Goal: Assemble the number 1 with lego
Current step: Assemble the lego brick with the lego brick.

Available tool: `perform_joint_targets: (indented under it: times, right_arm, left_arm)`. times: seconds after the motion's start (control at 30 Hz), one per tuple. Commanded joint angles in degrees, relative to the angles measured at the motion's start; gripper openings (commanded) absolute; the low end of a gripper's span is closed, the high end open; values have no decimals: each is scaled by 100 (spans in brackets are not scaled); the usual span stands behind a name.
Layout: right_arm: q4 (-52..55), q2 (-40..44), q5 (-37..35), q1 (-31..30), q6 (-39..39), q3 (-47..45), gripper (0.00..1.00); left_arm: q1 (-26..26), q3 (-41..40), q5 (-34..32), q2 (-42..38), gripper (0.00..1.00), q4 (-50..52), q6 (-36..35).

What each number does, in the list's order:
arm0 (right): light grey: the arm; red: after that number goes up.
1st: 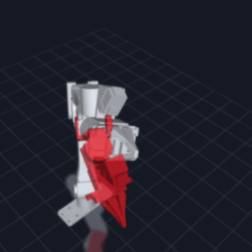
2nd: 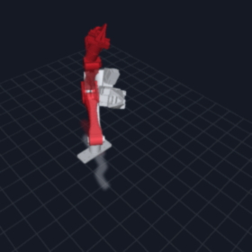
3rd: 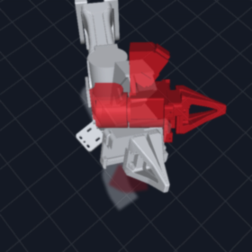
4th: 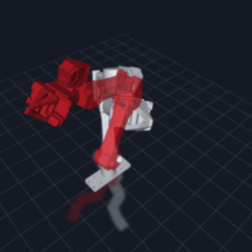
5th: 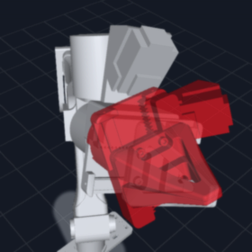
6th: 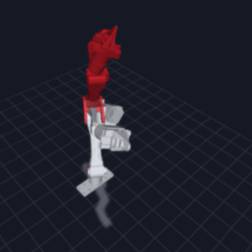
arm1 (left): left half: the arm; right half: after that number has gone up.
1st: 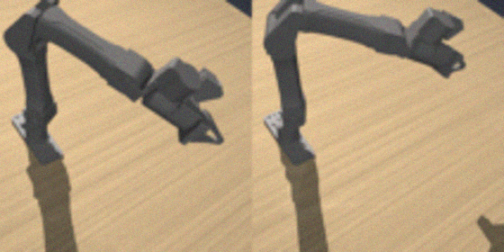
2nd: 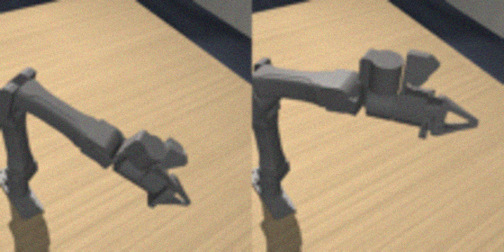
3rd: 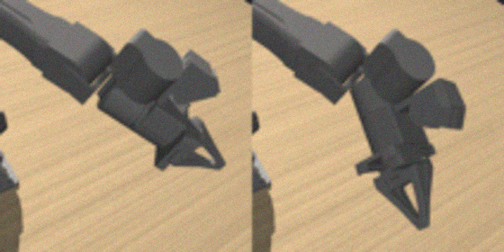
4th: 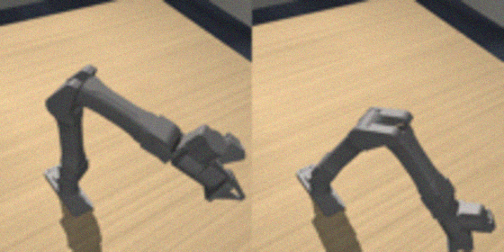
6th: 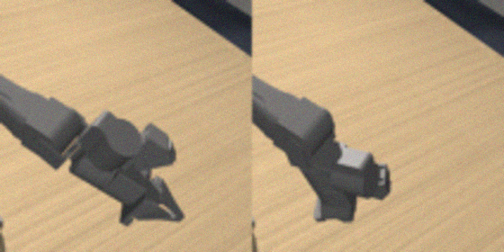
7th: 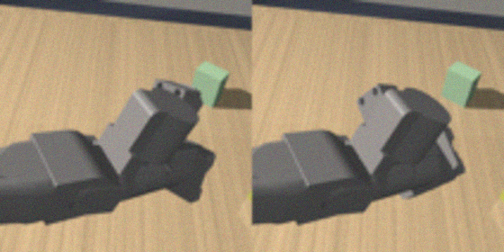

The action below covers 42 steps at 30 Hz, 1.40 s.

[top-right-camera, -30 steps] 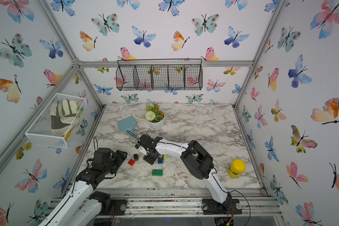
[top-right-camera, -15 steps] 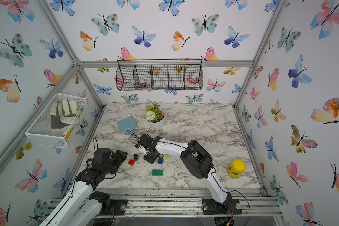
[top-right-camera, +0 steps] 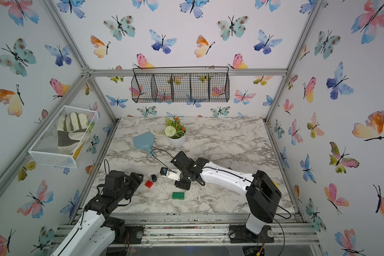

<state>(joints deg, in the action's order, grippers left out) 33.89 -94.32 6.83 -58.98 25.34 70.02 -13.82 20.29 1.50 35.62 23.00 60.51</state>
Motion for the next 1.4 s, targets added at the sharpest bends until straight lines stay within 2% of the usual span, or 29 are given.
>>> perform_joint_targets:
  times: [0.0, 0.2, 0.7, 1.37]
  right_arm:
    - [80, 67, 322, -42, 620, -334, 14]
    - [-87, -140, 426, -172, 682, -296, 13]
    - [-379, -786, -3, -419, 578, -155, 12]
    - [-382, -973, -24, -474, 542, -164, 12]
  left_arm:
    - [47, -75, 98, -58, 80, -121, 68]
    - [60, -92, 118, -91, 80, -93, 72]
    - [61, -88, 94, -160, 80, -20, 92]
    - [64, -78, 91, -143, 80, -11, 77]
